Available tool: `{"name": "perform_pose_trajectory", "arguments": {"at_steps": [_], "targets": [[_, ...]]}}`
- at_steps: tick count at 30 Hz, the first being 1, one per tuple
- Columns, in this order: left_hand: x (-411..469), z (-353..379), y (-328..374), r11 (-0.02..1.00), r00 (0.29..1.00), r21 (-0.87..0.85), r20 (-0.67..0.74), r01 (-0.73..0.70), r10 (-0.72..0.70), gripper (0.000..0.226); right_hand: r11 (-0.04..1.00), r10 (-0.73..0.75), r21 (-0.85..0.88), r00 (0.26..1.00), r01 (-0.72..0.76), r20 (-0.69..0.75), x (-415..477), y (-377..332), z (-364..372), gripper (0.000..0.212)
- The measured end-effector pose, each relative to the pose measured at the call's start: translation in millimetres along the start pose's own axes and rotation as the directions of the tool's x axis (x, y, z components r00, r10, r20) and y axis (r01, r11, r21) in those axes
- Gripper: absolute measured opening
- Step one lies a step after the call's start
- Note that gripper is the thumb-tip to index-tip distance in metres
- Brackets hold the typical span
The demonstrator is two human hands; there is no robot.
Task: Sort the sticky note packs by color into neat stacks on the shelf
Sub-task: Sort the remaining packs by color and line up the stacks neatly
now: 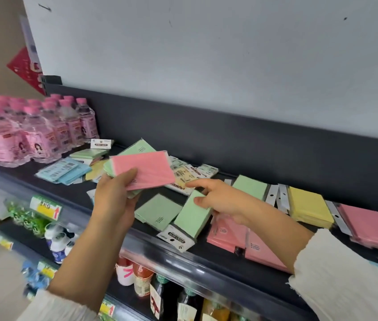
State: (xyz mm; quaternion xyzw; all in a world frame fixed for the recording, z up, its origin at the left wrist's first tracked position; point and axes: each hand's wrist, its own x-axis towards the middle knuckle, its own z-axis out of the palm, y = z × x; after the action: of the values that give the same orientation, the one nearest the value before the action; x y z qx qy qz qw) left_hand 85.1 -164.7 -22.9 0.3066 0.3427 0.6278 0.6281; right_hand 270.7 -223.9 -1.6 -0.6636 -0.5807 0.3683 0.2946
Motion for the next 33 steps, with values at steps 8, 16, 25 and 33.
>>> {"name": "perform_pose_trajectory", "arguments": {"at_steps": [8,16,25,33], "targets": [[-5.3,6.1,9.7,0.997,0.999,-0.073,-0.034,-0.036,0.033,0.017,0.742,0.272,0.657,0.956,-0.138,-0.106,-6.6,5.5,-13.9,0.015],[-6.1,12.9,-8.3,0.998,0.998,-0.014,-0.022,0.058,-0.059,0.016,0.981,0.193,0.066,0.966,-0.184,-0.174,-19.5,14.3,17.9,0.016],[-18.7,22.8,-17.3,0.995,0.959,0.074,0.271,0.065,-0.083,0.019,0.946,-0.012,-0.315,0.964,-0.075,-0.266,-31.0,1.6,-15.3,0.033],[-35.5,50.1,-35.0,0.988,0.925,0.149,0.369,0.034,-0.088,0.046,0.925,0.114,0.377,0.977,-0.037,-0.183,-50.8,13.8,-46.0,0.041]]}}
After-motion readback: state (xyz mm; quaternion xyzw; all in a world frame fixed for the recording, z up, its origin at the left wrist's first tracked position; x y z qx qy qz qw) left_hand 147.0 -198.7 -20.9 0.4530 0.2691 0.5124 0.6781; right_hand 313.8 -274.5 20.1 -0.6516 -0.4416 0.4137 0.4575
